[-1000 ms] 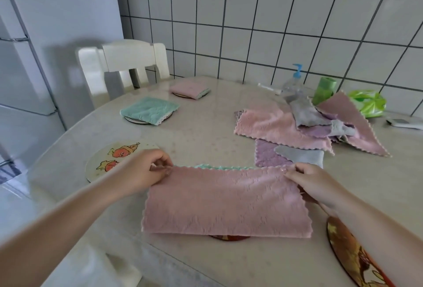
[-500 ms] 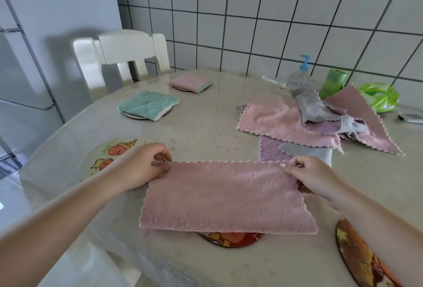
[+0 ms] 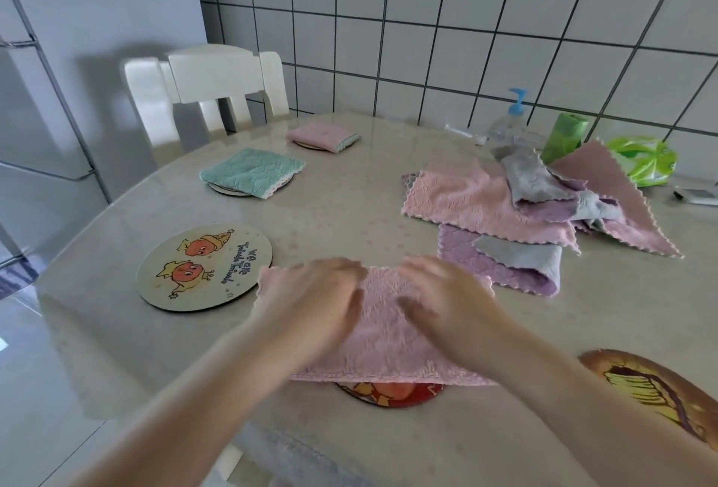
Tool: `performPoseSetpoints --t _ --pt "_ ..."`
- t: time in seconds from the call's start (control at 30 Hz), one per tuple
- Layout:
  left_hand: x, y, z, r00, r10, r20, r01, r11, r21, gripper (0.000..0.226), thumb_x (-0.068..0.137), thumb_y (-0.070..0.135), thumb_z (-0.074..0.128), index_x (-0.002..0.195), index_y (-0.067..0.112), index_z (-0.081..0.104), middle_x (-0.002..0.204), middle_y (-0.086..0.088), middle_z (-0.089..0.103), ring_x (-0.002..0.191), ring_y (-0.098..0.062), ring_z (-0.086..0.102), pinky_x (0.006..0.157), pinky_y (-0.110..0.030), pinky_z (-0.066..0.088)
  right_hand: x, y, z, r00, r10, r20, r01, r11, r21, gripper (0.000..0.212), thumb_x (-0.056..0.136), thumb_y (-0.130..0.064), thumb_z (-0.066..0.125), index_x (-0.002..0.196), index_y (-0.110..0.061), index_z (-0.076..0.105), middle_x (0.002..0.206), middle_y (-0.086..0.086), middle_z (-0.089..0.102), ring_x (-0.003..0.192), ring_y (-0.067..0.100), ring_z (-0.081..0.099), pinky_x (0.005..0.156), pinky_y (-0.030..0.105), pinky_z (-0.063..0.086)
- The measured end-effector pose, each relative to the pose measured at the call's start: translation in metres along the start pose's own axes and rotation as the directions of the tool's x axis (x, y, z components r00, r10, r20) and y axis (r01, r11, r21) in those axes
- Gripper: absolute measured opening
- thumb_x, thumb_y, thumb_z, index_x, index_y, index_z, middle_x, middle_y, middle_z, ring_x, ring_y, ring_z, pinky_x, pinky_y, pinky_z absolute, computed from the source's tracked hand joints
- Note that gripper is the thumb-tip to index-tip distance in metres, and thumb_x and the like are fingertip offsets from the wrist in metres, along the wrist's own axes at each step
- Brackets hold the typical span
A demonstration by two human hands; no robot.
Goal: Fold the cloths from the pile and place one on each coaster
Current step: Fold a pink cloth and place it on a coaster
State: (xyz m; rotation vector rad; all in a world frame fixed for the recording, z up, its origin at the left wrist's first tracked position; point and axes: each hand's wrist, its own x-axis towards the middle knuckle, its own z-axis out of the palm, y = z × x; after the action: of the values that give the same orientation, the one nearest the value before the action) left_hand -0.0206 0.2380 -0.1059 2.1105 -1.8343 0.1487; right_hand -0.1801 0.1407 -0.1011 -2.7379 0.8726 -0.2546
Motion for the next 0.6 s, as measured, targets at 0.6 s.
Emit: performPoseSetpoints --t 0.6 --pt "-0.044 -0.027 0.027 0.96 -0.196 0.2 0.179 0.979 0.101 0.113 0.056 0.078 -0.029 0.149 0.019 -0.002 0.157 0.007 -0.006 0.132 0.002 -0.02 0.112 -0.027 -0.011 -0.034 0.04 0.028 0.972 0.217 0.091 -0.193 0.957 -0.217 0.112 0.052 -0.082 -0.025 0.149 -0.03 -0.005 0.158 -0.009 -0.011 0.144 0.006 -0.013 0.117 0.037 -0.004"
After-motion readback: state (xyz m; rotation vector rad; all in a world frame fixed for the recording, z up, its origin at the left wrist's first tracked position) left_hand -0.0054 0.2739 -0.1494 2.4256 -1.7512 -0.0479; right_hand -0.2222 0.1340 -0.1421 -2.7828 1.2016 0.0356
